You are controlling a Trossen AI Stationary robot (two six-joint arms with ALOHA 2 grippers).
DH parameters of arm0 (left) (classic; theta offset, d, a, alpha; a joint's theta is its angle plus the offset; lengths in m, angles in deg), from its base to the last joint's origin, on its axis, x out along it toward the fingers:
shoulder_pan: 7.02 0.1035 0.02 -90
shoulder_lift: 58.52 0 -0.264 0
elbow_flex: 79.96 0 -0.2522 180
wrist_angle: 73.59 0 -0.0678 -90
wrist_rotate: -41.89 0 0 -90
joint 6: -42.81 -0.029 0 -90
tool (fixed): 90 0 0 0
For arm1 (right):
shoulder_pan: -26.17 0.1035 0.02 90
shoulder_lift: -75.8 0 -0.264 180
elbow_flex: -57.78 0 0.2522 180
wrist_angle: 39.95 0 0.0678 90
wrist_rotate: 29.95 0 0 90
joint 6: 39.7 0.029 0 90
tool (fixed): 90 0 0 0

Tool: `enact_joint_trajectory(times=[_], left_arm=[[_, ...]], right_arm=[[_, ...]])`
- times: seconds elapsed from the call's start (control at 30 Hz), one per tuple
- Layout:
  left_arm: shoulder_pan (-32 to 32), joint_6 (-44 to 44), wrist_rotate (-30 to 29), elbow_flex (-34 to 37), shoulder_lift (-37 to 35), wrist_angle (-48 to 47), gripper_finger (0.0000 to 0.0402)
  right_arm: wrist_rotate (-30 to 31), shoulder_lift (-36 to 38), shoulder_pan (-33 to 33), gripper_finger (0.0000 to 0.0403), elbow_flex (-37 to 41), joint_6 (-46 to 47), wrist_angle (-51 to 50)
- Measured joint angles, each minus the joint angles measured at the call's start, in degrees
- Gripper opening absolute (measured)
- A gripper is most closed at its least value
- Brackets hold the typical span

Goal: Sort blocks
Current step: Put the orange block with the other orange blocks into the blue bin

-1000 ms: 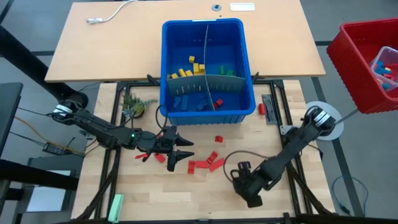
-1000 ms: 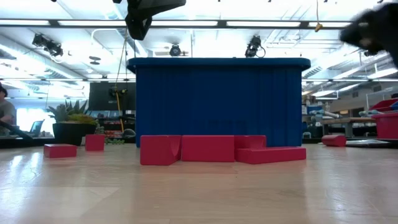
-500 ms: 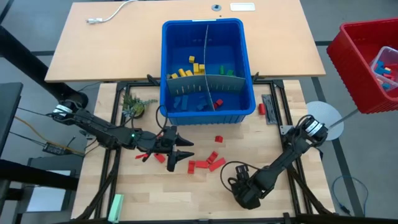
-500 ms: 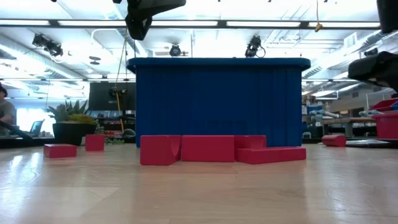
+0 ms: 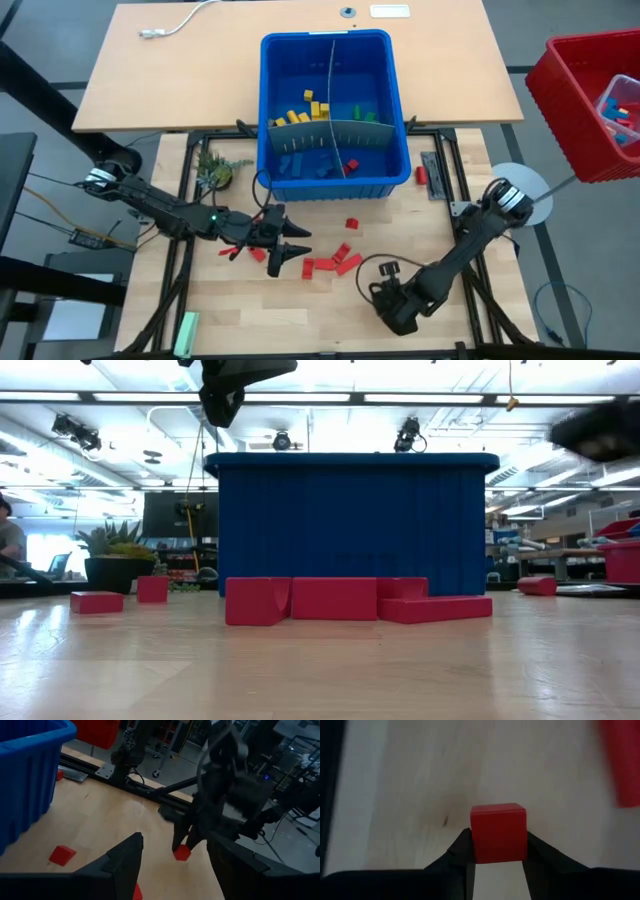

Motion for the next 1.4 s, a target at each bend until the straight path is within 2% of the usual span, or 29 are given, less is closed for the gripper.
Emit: enact_joint_trajectory(times=[0.27,0.47,0.6,0.73,1.03,1.17,1.4], left_arm=[[0.0,0.0,0.0,0.0,0.0,0.1,0.0232],[0.0,0.0,0.0,0.0,0.0,0.1,0.0232],[0.0,0.2,0.0,0.0,0.0,0.2,0.0232],[0.0,1.8,0.0,0.0,0.0,1.0,0.0232],[0.0,1.7,0.0,0.0,0.0,1.0,0.0232],[0.0,1.7,0.0,0.0,0.0,0.9,0.0232],[0.0,1.7,0.0,0.0,0.0,0.5,0.0232]], right_arm=[[15.7,14.3,-5.6,0.0115,-4.5,0.4,-3.2],[24.0,24.7,-16.0,0.0116,-5.2,3.4,-3.1],[28.8,28.3,-23.9,0.0127,-5.2,2.0,-3.0],[29.8,29.1,-31.7,0.0126,-5.2,-1.6,-2.3],[28.7,26.7,-45.9,0.0126,-5.1,-2.1,-2.9],[25.8,25.0,-48.9,0.014,-5.1,-2.7,-2.6],[24.6,24.2,-49.9,0.0203,-5.1,-3.2,-2.6]])
